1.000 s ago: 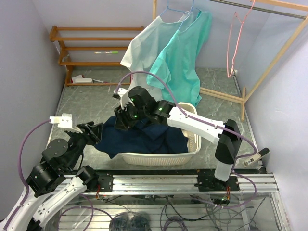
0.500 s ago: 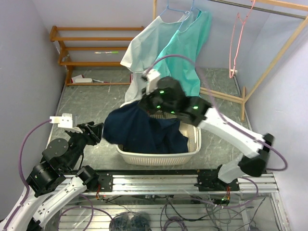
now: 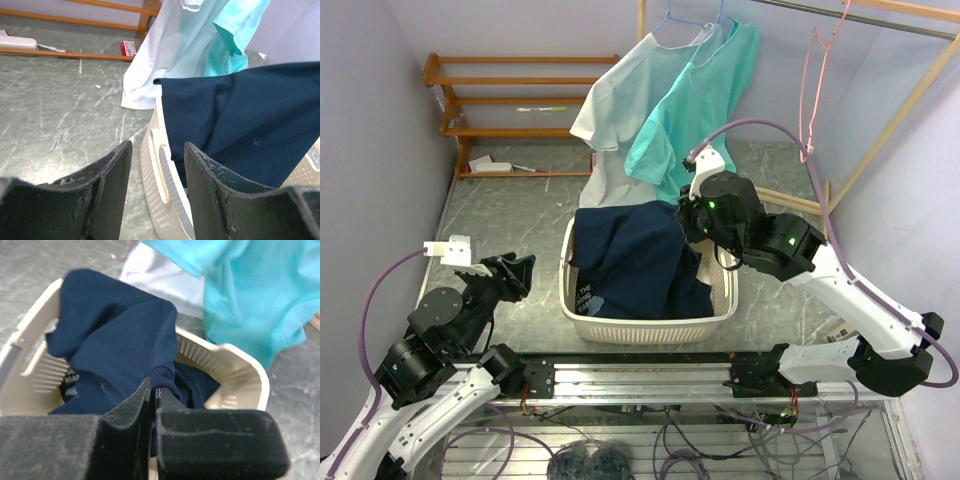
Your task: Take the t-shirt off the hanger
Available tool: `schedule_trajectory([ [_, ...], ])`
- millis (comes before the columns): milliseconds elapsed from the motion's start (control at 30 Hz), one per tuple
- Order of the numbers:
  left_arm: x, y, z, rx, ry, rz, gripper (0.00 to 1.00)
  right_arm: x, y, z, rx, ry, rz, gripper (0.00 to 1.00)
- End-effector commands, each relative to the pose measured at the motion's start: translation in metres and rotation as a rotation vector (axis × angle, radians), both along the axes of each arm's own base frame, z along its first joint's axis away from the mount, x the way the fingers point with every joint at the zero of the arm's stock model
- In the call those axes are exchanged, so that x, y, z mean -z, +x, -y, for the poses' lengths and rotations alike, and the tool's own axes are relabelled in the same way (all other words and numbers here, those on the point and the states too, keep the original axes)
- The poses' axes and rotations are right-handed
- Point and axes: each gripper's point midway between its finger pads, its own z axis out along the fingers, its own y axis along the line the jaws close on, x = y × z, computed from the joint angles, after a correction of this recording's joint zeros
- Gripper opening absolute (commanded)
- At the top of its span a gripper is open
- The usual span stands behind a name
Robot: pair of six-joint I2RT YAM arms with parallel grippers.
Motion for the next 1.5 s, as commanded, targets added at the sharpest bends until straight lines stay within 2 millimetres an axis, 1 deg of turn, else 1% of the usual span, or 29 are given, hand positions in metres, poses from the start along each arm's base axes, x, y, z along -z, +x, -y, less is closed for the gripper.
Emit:
schedule_trajectory([
  [0, -0.003, 0.0, 0.0, -0.001, -0.008, 0.0, 0.57, -0.003, -0.012, 0.046, 0.14, -0.007, -0.005, 0.0],
  [67, -0.004, 0.0, 0.0, -0.002, -0.013, 0.004, 0.57, -0.035, -0.025, 0.063, 0.124, 0.101, 0.073, 0.0],
  [133, -0.004, 0.0, 0.0, -0.002, -0.014, 0.007, 0.57, -0.06, -0.04, 0.078, 0.109, 0.18, 0.108, 0.0],
  [233, -0.003, 0.001, 0.001, -0.001, -0.007, 0.0, 0.57, -0.082, -0.056, 0.093, 0.087, 0.243, 0.127, 0.0],
  [300, -0.002, 0.002, 0.002, 0.002, -0.002, -0.005, 0.57, -0.089, -0.064, 0.091, 0.044, 0.273, 0.128, 0.0],
  [367, -0.002, 0.002, 0.003, 0.001, -0.001, -0.006, 0.57, -0.087, -0.068, 0.079, -0.015, 0.281, 0.11, 0.0],
  [433, -0.002, 0.002, 0.002, 0.0, -0.002, -0.006, 0.57, -0.076, -0.07, 0.06, -0.092, 0.262, 0.078, 0.0],
  [500, -0.002, 0.002, 0.002, 0.0, -0.002, -0.006, 0.57, -0.056, -0.069, 0.036, -0.161, 0.225, 0.021, 0.0],
  [567, -0.002, 0.002, 0.001, -0.004, -0.003, -0.006, 0.57, -0.037, -0.072, 0.01, -0.264, 0.191, -0.039, 0.0],
  [633, -0.002, 0.002, 0.002, -0.002, -0.003, -0.006, 0.57, -0.021, -0.071, -0.011, -0.325, 0.17, -0.078, 0.0],
  [667, -0.002, 0.002, 0.002, -0.003, -0.003, -0.005, 0.57, -0.017, -0.071, -0.019, -0.353, 0.166, -0.089, 0.0],
  [733, -0.002, 0.002, 0.002, -0.003, -0.002, -0.006, 0.57, -0.015, -0.07, -0.032, -0.402, 0.164, -0.097, 0.0],
  [867, -0.001, 0.002, 0.003, 0.001, 0.001, -0.008, 0.57, -0.02, -0.083, -0.062, -0.557, 0.223, -0.114, 0.0],
  [900, -0.001, 0.002, 0.003, 0.002, 0.003, -0.009, 0.57, -0.014, -0.085, -0.07, -0.591, 0.221, -0.137, 0.02],
  [933, -0.001, 0.003, 0.003, 0.003, 0.004, -0.011, 0.57, -0.007, -0.086, -0.075, -0.605, 0.213, -0.158, 0.09],
  [967, -0.001, 0.003, 0.003, 0.001, 0.005, -0.012, 0.57, 0.003, -0.083, -0.078, -0.6, 0.195, -0.18, 0.2],
  [1000, -0.001, 0.003, 0.003, 0.001, 0.005, -0.012, 0.57, 0.015, -0.078, -0.08, -0.579, 0.168, -0.201, 0.35],
  [1033, 0.0, 0.003, 0.004, 0.002, 0.006, -0.013, 0.57, 0.028, -0.072, -0.08, -0.548, 0.133, -0.224, 0.71],
  [1067, 0.0, 0.003, 0.004, 0.002, 0.007, -0.014, 0.57, 0.04, -0.064, -0.078, -0.5, 0.094, -0.238, 0.83],
  [1133, 0.0, 0.003, 0.004, 0.006, 0.009, -0.014, 0.57, 0.058, -0.05, -0.071, -0.412, 0.029, -0.256, 0.87],
  [1200, 0.001, 0.004, 0.005, 0.007, 0.013, -0.018, 0.57, 0.066, -0.035, -0.06, -0.313, -0.029, -0.242, 0.89],
  [1267, 0.002, 0.004, 0.006, 0.011, 0.016, -0.021, 0.57, 0.063, -0.023, -0.05, -0.238, -0.059, -0.217, 0.85],
  [1300, 0.002, 0.004, 0.007, 0.012, 0.017, -0.022, 0.57, 0.06, -0.019, -0.048, -0.219, -0.06, -0.202, 0.82],
  [1333, 0.003, 0.004, 0.007, 0.014, 0.019, -0.023, 0.57, 0.057, -0.017, -0.047, -0.216, -0.054, -0.194, 0.72],
  [1400, 0.002, 0.004, 0.007, 0.016, 0.019, -0.022, 0.57, 0.057, -0.015, -0.05, -0.23, -0.048, -0.2, 0.55],
  [1467, 0.002, 0.004, 0.007, 0.014, 0.018, -0.021, 0.57, 0.063, -0.007, -0.049, -0.191, -0.073, -0.211, 0.27],
])
